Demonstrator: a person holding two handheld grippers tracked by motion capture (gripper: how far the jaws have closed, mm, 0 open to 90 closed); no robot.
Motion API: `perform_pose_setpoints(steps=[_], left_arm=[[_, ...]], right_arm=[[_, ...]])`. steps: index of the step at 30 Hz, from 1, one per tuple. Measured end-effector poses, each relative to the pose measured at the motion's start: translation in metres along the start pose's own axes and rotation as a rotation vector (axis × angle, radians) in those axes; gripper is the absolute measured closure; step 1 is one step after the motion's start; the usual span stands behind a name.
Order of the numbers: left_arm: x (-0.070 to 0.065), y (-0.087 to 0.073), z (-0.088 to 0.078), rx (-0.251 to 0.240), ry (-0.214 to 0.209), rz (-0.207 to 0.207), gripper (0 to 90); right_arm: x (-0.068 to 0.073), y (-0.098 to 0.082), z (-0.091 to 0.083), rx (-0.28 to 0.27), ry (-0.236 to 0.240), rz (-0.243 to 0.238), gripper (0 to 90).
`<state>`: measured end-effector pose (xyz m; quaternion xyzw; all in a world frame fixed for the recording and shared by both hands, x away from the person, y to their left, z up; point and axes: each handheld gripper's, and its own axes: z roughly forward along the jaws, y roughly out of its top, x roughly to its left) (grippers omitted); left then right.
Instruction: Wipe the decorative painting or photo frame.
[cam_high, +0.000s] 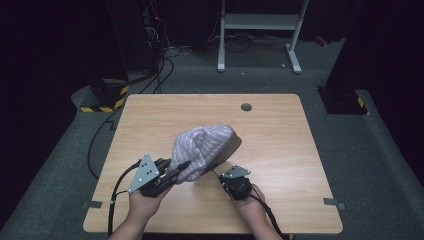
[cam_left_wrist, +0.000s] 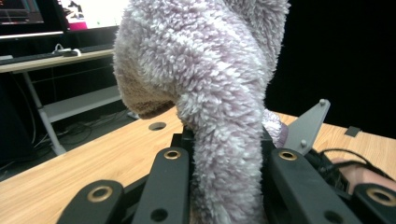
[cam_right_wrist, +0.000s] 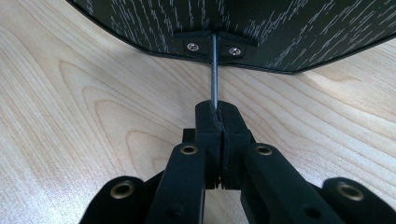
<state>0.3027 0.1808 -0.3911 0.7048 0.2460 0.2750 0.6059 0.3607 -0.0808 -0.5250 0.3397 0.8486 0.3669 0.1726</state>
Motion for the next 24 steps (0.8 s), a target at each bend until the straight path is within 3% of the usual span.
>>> perform_pose_setpoints(steps=[12, 16, 24], left_arm=[[-0.007, 0.044, 0.052, 0.009, -0.023, 0.063, 75.6], [-0.011, 0.059, 0.069, 0.034, -0.025, 0.098, 75.7], [-0.01, 0.069, 0.086, 0.057, -0.04, 0.094, 75.7]], right_arm=[[0.001, 0.0, 0.0, -0.002, -0.002, -0.007, 88.6], [0.001, 0.0, 0.0, -0.002, -0.001, -0.005, 88.6], [0.0, 0.0, 0.0, -0.003, 0.003, -0.007, 88.7]])
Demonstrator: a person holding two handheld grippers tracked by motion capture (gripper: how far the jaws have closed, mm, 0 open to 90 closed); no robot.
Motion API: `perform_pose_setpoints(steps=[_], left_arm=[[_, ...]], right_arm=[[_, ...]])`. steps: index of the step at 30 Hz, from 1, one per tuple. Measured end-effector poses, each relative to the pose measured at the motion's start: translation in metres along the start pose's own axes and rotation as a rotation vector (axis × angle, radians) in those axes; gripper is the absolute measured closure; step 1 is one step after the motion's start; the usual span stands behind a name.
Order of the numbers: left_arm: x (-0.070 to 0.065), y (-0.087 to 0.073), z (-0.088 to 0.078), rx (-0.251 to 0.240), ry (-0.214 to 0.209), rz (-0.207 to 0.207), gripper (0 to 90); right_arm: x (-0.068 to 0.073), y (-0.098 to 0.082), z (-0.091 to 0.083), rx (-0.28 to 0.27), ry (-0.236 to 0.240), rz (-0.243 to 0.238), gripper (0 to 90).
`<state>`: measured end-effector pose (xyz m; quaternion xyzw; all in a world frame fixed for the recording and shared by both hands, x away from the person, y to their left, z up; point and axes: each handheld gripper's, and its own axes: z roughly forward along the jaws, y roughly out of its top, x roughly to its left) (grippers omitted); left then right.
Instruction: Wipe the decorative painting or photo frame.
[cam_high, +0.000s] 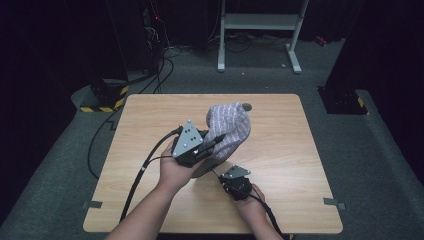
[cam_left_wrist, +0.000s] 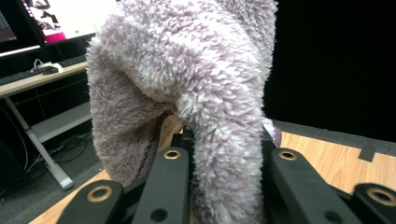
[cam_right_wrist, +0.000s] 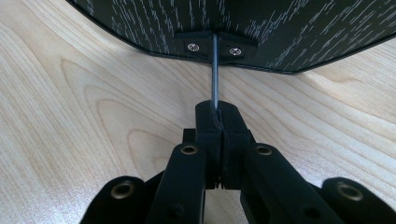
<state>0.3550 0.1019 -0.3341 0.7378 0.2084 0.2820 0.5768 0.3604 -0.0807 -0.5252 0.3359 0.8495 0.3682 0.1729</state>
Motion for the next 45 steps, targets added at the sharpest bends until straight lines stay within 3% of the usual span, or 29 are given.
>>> perform_pose_setpoints(steps=[10, 20, 28, 30, 36, 42, 45], left_arm=[[0.003, -0.024, -0.029, -0.051, -0.014, -0.04, 75.7], [0.006, -0.073, -0.074, -0.097, -0.01, -0.133, 75.7], [0.004, -0.099, -0.1, -0.067, 0.02, -0.138, 75.7], [0.005, -0.106, -0.102, -0.056, 0.027, -0.156, 75.7], [0.001, -0.12, -0.102, -0.019, 0.046, -0.139, 75.3], [0.001, -0.14, -0.098, 0.06, 0.077, -0.115, 74.9], [0.003, -0.149, -0.094, 0.095, 0.078, -0.132, 74.8]], right_arm=[[0.0, 0.0, 0.0, 0.001, -0.002, -0.005, 88.7], [0.001, 0.0, 0.0, -0.001, -0.002, -0.004, 88.7], [0.001, 0.0, 0.0, -0.001, -0.004, -0.005, 88.6], [0.001, 0.0, 0.0, -0.001, -0.004, -0.005, 88.7], [0.0, 0.0, 0.0, 0.0, -0.002, 0.0, 88.7], [0.0, 0.0, 0.0, 0.001, 0.002, 0.004, 88.7], [0.0, 0.0, 0.0, 0.001, 0.002, 0.003, 88.6]])
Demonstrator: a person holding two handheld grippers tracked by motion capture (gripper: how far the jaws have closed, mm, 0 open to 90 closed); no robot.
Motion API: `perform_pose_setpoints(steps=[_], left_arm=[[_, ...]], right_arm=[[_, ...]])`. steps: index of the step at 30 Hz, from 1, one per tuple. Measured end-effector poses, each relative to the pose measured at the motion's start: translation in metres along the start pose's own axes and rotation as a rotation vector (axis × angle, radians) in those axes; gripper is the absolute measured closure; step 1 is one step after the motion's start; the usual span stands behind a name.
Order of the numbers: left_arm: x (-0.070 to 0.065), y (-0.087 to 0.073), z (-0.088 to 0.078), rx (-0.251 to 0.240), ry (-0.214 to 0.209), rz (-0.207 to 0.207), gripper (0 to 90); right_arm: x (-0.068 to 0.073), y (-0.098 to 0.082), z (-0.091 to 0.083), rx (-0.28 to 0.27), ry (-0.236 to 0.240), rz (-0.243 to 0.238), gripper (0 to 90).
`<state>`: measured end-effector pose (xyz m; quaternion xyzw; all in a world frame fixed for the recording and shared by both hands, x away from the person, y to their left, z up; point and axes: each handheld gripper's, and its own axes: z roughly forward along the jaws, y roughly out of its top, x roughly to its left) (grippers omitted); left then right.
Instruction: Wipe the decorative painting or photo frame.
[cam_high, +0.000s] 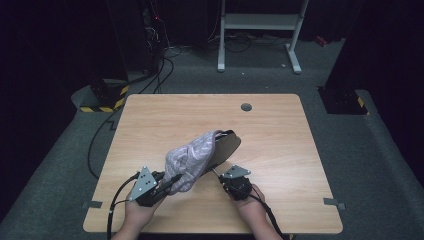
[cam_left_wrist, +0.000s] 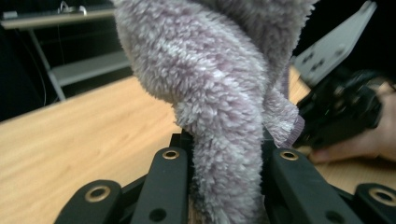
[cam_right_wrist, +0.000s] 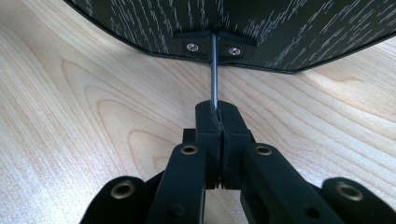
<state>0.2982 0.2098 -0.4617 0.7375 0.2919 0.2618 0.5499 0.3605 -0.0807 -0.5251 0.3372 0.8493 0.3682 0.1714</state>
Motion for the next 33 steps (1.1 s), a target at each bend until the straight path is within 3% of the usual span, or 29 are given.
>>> perform_pose_setpoints(steps=[5, 14, 22, 28, 31, 33], left_arm=[[-0.001, -0.001, 0.002, -0.01, -0.007, -0.025, 73.7], [-0.006, 0.017, -0.008, -0.121, -0.015, -0.022, 71.3], [-0.014, 0.049, -0.002, -0.185, -0.037, 0.02, 71.2], [-0.021, 0.078, 0.009, -0.192, -0.038, 0.08, 71.1], [-0.02, 0.08, 0.013, -0.194, -0.045, 0.073, 70.9], [-0.02, 0.076, 0.012, -0.196, -0.043, 0.077, 71.1]], right_arm=[[0.0, 0.0, 0.0, 0.001, 0.002, 0.001, 88.6], [0.0, 0.0, 0.0, 0.001, 0.003, 0.003, 88.6], [0.0, 0.0, 0.0, 0.001, 0.002, 0.006, 88.6], [0.0, 0.0, 0.0, 0.001, 0.001, 0.003, 88.8], [0.002, 0.0, 0.0, -0.002, -0.002, -0.015, 88.9], [0.001, 0.0, 0.001, -0.003, 0.007, -0.003, 89.0]])
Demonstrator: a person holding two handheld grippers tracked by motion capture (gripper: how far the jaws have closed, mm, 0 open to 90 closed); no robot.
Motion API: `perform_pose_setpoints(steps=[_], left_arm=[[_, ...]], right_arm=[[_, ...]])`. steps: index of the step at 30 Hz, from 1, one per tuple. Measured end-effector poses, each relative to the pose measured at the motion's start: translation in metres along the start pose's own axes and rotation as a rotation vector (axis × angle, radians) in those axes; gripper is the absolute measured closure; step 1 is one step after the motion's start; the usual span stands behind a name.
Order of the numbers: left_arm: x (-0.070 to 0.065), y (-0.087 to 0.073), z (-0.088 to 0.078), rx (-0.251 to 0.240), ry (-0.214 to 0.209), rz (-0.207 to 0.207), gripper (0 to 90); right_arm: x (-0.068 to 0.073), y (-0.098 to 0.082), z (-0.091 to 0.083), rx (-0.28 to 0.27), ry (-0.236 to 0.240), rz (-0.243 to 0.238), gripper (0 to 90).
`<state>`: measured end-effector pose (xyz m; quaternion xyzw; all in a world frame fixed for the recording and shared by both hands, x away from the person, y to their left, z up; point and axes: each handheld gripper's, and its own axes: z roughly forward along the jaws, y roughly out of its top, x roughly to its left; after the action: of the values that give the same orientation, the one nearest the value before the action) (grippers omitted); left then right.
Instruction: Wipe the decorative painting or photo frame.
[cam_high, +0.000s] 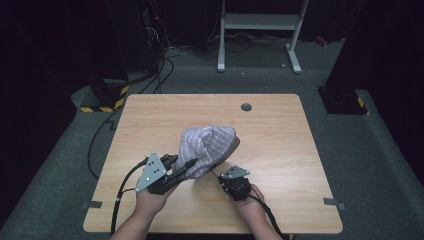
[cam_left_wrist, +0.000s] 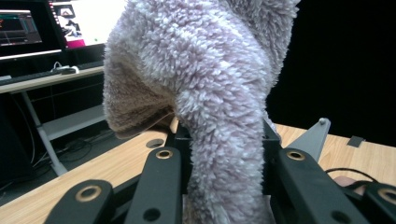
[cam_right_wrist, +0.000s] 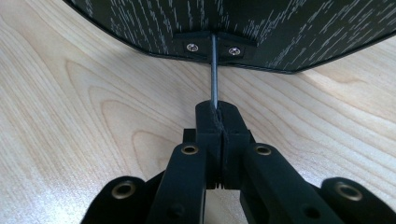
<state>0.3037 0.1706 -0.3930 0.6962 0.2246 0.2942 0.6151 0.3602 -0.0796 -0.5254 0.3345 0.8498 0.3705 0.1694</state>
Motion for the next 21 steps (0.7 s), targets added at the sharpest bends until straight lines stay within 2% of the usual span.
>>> perform_pose_setpoints(steps=[5, 9, 12, 13, 16, 18, 19, 21], left_arm=[[0.001, -0.019, -0.018, -0.016, 0.009, -0.017, 72.7], [0.005, -0.039, -0.028, 0.007, 0.023, -0.036, 74.2], [0.011, -0.061, -0.026, 0.07, 0.024, -0.091, 74.7], [0.012, -0.066, -0.025, 0.085, 0.022, -0.101, 74.7], [0.013, -0.087, -0.011, 0.174, 0.013, -0.107, 74.8], [0.015, -0.095, -0.007, 0.169, -0.003, -0.139, 74.8], [0.019, -0.099, -0.006, 0.166, -0.022, -0.18, 74.8], [0.022, -0.1, -0.007, 0.168, -0.034, -0.204, 74.7]], right_arm=[[0.001, 0.0, 0.0, 0.002, -0.003, 0.0, 89.0], [0.001, 0.0, 0.0, 0.003, -0.002, -0.001, 88.9], [0.001, 0.0, 0.0, 0.001, -0.001, 0.001, 88.9], [0.001, 0.0, 0.0, 0.001, -0.003, 0.001, 89.0], [0.002, 0.0, 0.0, 0.004, -0.006, -0.002, 89.0], [0.002, 0.0, 0.0, 0.004, -0.007, -0.002, 88.9], [0.001, 0.0, 0.0, 0.002, -0.008, 0.001, 88.9], [0.001, 0.001, 0.0, 0.002, -0.011, 0.001, 88.8]])
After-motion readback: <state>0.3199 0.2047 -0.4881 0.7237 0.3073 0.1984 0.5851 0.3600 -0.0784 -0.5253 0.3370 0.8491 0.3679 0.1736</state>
